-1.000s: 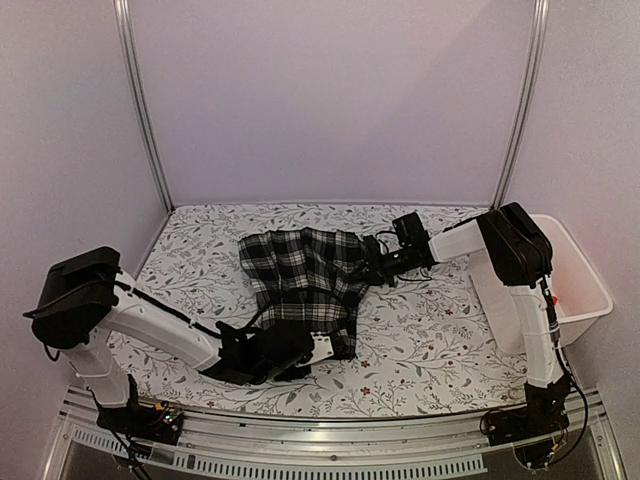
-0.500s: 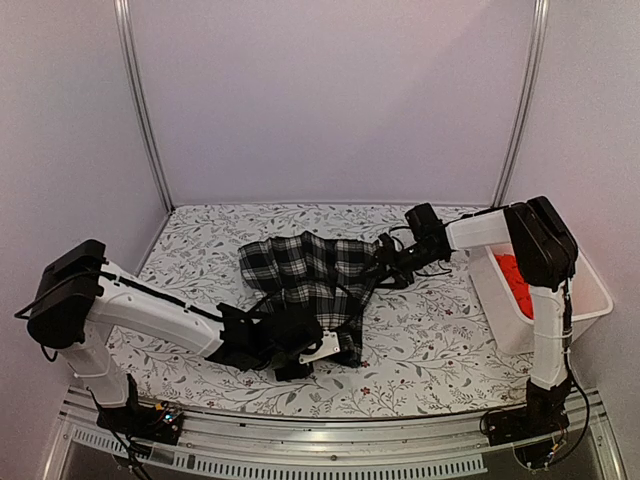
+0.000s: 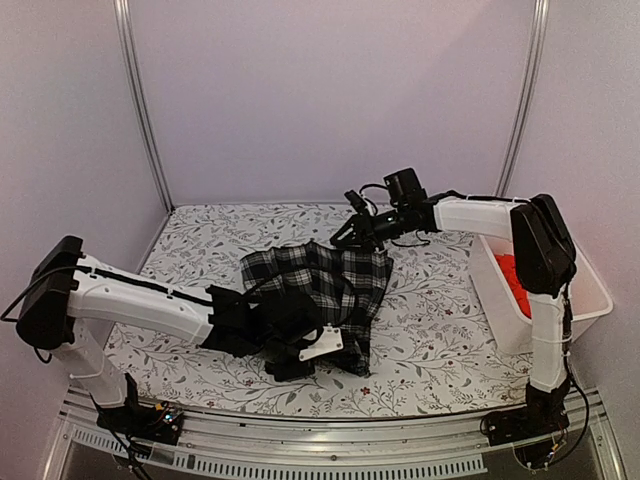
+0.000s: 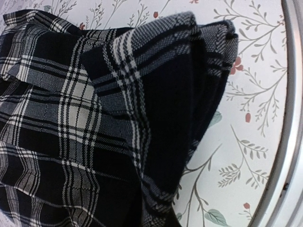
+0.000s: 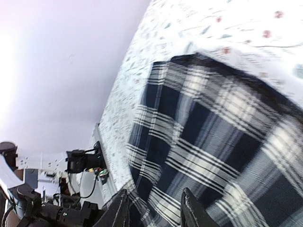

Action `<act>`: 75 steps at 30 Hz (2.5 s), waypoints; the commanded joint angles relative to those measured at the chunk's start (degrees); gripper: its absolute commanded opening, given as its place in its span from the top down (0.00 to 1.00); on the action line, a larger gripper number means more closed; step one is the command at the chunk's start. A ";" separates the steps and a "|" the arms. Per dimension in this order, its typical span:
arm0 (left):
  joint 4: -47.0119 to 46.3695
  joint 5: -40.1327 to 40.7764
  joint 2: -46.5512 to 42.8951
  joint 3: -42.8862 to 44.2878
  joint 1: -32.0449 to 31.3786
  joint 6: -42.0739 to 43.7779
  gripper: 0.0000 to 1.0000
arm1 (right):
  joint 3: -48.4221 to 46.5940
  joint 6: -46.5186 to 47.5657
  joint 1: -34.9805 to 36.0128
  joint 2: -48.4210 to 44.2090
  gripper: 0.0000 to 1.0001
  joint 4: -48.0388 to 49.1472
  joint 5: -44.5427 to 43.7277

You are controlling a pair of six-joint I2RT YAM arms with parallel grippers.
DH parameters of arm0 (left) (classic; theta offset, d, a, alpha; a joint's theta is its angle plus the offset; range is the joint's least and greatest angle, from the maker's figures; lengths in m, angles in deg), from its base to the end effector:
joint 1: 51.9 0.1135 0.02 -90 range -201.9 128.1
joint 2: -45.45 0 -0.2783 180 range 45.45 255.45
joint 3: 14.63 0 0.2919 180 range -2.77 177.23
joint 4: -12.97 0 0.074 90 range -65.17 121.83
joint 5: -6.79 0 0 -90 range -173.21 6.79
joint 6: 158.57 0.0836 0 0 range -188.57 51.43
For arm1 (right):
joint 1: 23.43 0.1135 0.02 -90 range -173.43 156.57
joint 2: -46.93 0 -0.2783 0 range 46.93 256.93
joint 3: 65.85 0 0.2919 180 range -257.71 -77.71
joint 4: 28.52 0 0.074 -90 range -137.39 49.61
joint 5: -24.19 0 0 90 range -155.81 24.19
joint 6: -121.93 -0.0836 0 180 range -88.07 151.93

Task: Fold and stack the mixed laundry pile
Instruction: Pick up the rectangle-folded skirt from the center of the board, then fold the rectangle-folded T-shirt at the center of the board.

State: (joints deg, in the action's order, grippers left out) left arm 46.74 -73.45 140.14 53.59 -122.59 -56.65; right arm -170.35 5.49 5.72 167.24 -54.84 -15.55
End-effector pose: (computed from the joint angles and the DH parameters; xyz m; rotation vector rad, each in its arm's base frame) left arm 0.1396 -0.3555 0.1250 1.6744 1.9951 -0.1458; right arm 0.4366 0.3171 0.1887 -0.5529 2.3731 1.4836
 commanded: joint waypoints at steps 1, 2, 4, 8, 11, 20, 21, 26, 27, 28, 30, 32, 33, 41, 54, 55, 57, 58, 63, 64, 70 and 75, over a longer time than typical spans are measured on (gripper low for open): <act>3.05 -3.52 -3.01 2.83 1.17 -0.43 1.00 | -2.11 -1.81 8.22 8.17 0.69 3.82 10.51; 3.80 -3.98 -3.43 3.45 1.42 -0.41 1.00 | -1.50 -1.56 9.22 9.24 0.71 4.23 11.21; 4.92 -4.61 -4.36 4.89 2.02 -0.45 1.00 | 0.76 -0.61 10.59 11.96 0.74 4.27 11.38; 8.37 -6.27 -6.14 9.46 3.19 0.44 1.00 | 7.86 0.80 11.68 14.83 0.77 6.66 10.96; 12.35 -6.07 -6.15 15.19 4.81 2.06 1.00 | 10.26 4.92 13.26 15.26 0.80 4.57 12.34; 15.31 -6.25 -5.87 20.72 13.96 7.22 1.00 | 17.82 13.74 18.50 10.43 0.81 -1.48 19.03; 15.35 -6.95 -5.93 20.58 14.00 7.65 1.00 | 18.06 14.88 18.71 9.78 0.81 -2.28 19.42; 16.48 -15.04 -6.73 20.11 13.74 7.32 1.00 | 14.26 16.35 16.19 6.38 0.70 -6.17 15.13; 16.82 -16.37 -6.98 20.11 13.53 7.04 1.00 | 12.86 16.07 15.17 5.74 0.67 -6.59 14.14; 17.11 -17.49 -7.24 20.03 13.26 6.85 1.00 | 11.51 15.37 14.24 5.44 0.64 -6.68 13.60; 17.73 -19.93 -7.86 19.74 12.68 6.71 1.00 | 8.60 14.21 12.55 4.84 0.56 -6.90 12.32; 17.96 -22.37 -8.56 19.21 12.11 6.47 1.00 | 5.54 13.38 11.27 4.34 0.53 -7.12 11.72; 18.08 -23.34 -8.78 18.88 11.87 6.38 1.00 | 3.97 13.07 10.72 4.39 0.52 -7.33 11.45; 19.60 -25.85 -8.51 19.90 10.77 7.85 1.00 | -6.88 12.51 8.48 12.13 0.50 -10.18 8.80; 19.21 -21.40 -4.84 25.79 15.56 10.87 1.00 | 8.29 22.30 18.15 12.65 0.56 -13.79 12.41; 18.91 -21.29 -4.46 25.75 15.97 11.25 1.00 | 9.44 22.99 18.57 11.67 0.56 -13.90 12.57; 18.48 -21.17 -3.34 25.57 16.48 11.97 1.00 | 10.70 23.71 18.83 10.22 0.56 -14.35 12.33; 18.39 -21.29 -2.65 25.49 16.52 12.14 1.00 | 10.67 23.97 18.84 9.75 0.55 -14.68 11.81; 18.06 -24.33 -0.84 24.40 16.46 11.83 0.98 | 6.63 22.88 16.67 7.32 0.51 -15.52 8.40; 17.89 -24.52 -0.80 23.77 16.42 11.76 0.98 | 5.48 21.93 15.92 6.96 0.50 -15.44 7.86; 17.18 -24.30 0.84 21.25 16.83 12.91 0.96 | -0.10 17.84 11.47 4.12 0.42 -14.36 6.62; 16.03 -26.29 3.57 22.10 18.87 13.93 0.95 | -0.23 13.18 7.32 2.15 0.41 -9.95 8.39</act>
State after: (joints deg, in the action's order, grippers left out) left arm 65.24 -98.04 141.37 75.60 -106.31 -44.38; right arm -169.92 23.02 15.93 173.27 -68.46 -7.27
